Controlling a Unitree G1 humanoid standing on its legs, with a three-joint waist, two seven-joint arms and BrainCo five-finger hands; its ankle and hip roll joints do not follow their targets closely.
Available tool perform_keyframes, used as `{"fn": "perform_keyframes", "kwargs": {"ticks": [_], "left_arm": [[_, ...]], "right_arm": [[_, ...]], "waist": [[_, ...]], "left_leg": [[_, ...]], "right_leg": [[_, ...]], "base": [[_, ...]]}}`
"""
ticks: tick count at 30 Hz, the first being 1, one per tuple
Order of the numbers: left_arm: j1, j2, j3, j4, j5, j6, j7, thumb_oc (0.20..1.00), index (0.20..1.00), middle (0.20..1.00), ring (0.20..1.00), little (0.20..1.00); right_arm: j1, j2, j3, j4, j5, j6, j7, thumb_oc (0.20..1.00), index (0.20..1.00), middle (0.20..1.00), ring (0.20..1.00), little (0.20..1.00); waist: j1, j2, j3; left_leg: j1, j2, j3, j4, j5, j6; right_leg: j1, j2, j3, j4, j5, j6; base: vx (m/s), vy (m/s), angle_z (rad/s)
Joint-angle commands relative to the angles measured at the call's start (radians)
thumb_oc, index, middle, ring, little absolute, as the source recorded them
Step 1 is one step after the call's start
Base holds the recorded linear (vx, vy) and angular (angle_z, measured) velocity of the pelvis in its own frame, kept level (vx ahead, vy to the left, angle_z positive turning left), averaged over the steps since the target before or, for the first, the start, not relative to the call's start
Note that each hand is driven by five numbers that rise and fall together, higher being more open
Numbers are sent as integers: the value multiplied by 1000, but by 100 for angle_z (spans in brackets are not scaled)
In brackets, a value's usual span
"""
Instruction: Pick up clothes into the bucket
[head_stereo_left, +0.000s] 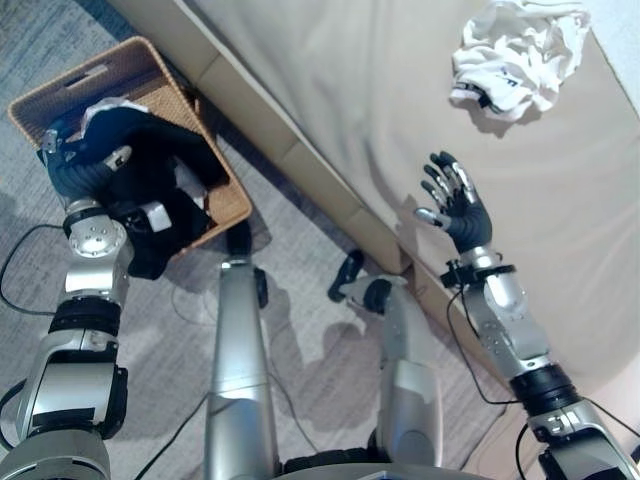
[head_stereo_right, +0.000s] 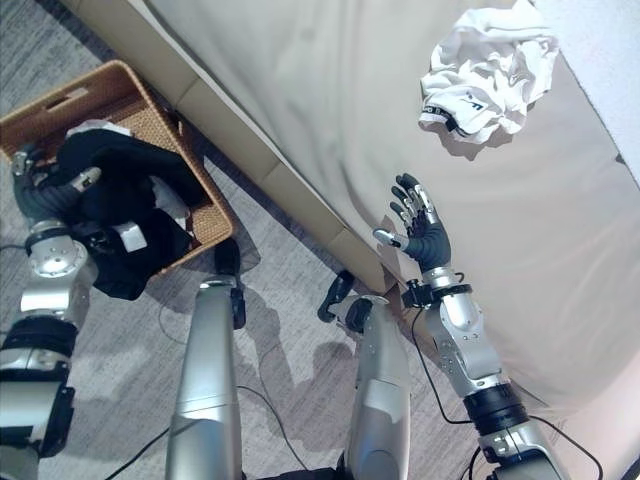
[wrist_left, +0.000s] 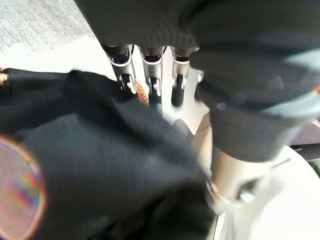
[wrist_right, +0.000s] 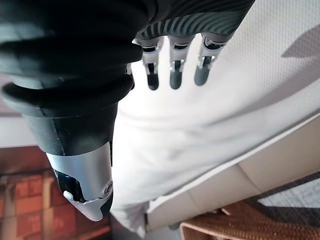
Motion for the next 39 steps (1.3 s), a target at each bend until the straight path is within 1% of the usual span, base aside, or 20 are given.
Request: {"fn": "perform_keyframes", "kwargs": {"ticks": [1,2,3,6,9,10,14,17,18,19,21,22,24,31,32,33,34,35,36,39], "left_arm": [[4,0,-7,94,-61,16,-87,1000,1000,1000,1000,1000],[4,0,-8,94,-62,16,-88,1000,1000,1000,1000,1000],[19,8,-18,104,-42,45,-127,1000,1000,1000,1000,1000],[25,3,-11,106,-71,41,-138,1000,1000,1000,1000,1000],[69,-20,19,60,-126,5,-140,1000,1000,1000,1000,1000],[98,-45,39,32,-197,-23,-155,1000,1000,1000,1000,1000],[155,-68,40,-71,-243,-59,-181,1000,1000,1000,1000,1000],[252,-125,65,-215,-312,-115,-219,1000,1000,1000,1000,1000],[257,-126,67,-219,-312,-114,-219,1000,1000,1000,1000,1000],[310,-170,79,-283,-338,-142,-235,1000,1000,1000,1000,1000],[332,-191,86,-319,-339,-155,-246,1000,1000,1000,1000,1000],[388,-236,85,-392,-327,-172,-269,1000,1000,1000,1000,1000],[428,-266,72,-451,-323,-185,-301,1000,1000,1000,1000,1000],[534,-324,16,-544,-274,-185,-368,1000,1000,1000,1000,1000],[539,-332,-6,-553,-259,-188,-367,1000,1000,1000,1000,1000],[555,-334,-29,-569,-228,-184,-362,1000,1000,1000,1000,1000],[554,-344,-42,-564,-233,-181,-365,1000,1000,1000,1000,1000],[554,-344,-42,-564,-233,-182,-365,1000,1000,1000,1000,1000],[558,-340,-72,-571,-187,-180,-361,1000,1000,1000,1000,1000],[560,-353,-109,-560,-156,-180,-348,1000,1000,1000,1000,1000]], "right_arm": [[40,-47,-44,-68,10,-22,9,1000,1000,1000,1000,1000],[40,-47,-44,-68,10,-22,9,1000,1000,1000,1000,1000],[42,-45,-46,-62,5,-11,15,1000,1000,1000,1000,1000],[42,-41,-45,-60,0,-6,15,1000,1000,1000,1000,1000],[38,-36,-45,-59,4,-8,14,1000,1000,1000,1000,1000],[28,-31,-47,-52,6,-9,8,1000,1000,1000,1000,1000],[23,-25,-57,-36,1,-11,-2,1000,1000,1000,1000,1000],[22,-11,-75,-13,-12,-16,-16,1000,1000,1000,1000,1000],[23,-12,-74,-13,-12,-16,-16,1000,1000,1000,1000,1000],[28,-3,-88,-4,-17,-23,-21,1000,1000,1000,1000,1000],[35,-1,-102,-2,-22,-27,-25,1000,1000,1000,1000,1000],[49,3,-121,8,-52,-30,-34,1000,1000,1000,1000,1000],[62,5,-133,28,-69,-34,-36,1000,1000,1000,1000,1000],[102,28,-153,72,-132,-26,-46,1000,1000,1000,1000,1000],[102,33,-155,87,-144,-30,-58,1000,1000,1000,1000,1000],[104,36,-154,99,-228,-16,-97,1000,1000,1000,1000,1000],[97,30,-149,107,-300,-10,-132,1000,1000,1000,1000,1000],[97,30,-149,106,-301,-10,-134,1000,1000,1000,1000,1000],[89,27,-145,128,-373,3,-172,1000,1000,1000,1000,1000],[81,40,-143,127,-417,5,-209,1000,1000,1000,1000,1000]], "waist": [[-2,26,-76],[-2,25,-76],[2,31,-77],[3,34,-77],[14,39,-77],[20,42,-74],[33,53,-64],[55,67,-61],[54,68,-60],[65,76,-60],[68,76,-66],[75,80,-69],[78,79,-76],[71,76,-94],[63,72,-100],[56,72,-112],[50,74,-124],[50,74,-122],[40,80,-143],[25,90,-181]], "left_leg": [[71,25,22,-29,-57,19],[71,25,22,-30,-57,19],[82,23,23,-42,-53,20],[98,22,25,-61,-47,20],[124,22,27,-93,-37,19],[148,20,29,-120,-28,18],[196,14,30,-174,-8,14],[266,7,39,-247,18,10],[270,7,39,-249,19,10],[315,2,45,-290,31,9],[339,1,49,-312,38,6],[398,-3,56,-357,51,4],[457,-1,61,-399,66,2],[647,15,88,-520,94,-7],[667,12,104,-550,131,-3],[722,19,112,-587,140,-4],[745,24,121,-603,143,-7],[748,24,121,-605,144,-7],[794,30,129,-629,146,-10],[864,43,149,-660,147,-17]], "right_leg": [[-23,-21,78,-122,185,114],[-22,-21,78,-122,185,114],[-14,-20,79,-132,191,114],[1,-20,78,-144,196,115],[25,-21,70,-168,207,118],[46,-18,67,-192,217,120],[92,-18,60,-235,235,125],[154,-18,50,-288,254,127],[158,-18,49,-291,255,127],[195,-17,49,-319,265,129],[218,-20,46,-339,270,131],[274,-17,42,-378,283,133],[330,-10,42,-417,295,132],[503,4,43,-538,327,134],[524,2,32,-575,361,123],[571,7,38,-615,371,125],[590,9,37,-631,375,128],[593,10,37,-633,376,128],[629,15,44,-658,379,130],[682,31,56,-697,380,130]], "base": [[0,0,0],[0,0,0],[0,0,0],[0,0,0],[0,0,0],[0,0,0],[0,0,0],[5,-4,3],[4,6,4],[0,0,0],[25,-3,3],[66,-18,4],[53,-22,0],[55,-18,-12],[-17,-32,-21],[13,-46,-26],[66,-46,-30],[80,-49,-26],[50,-35,-20],[123,-53,-23]]}}
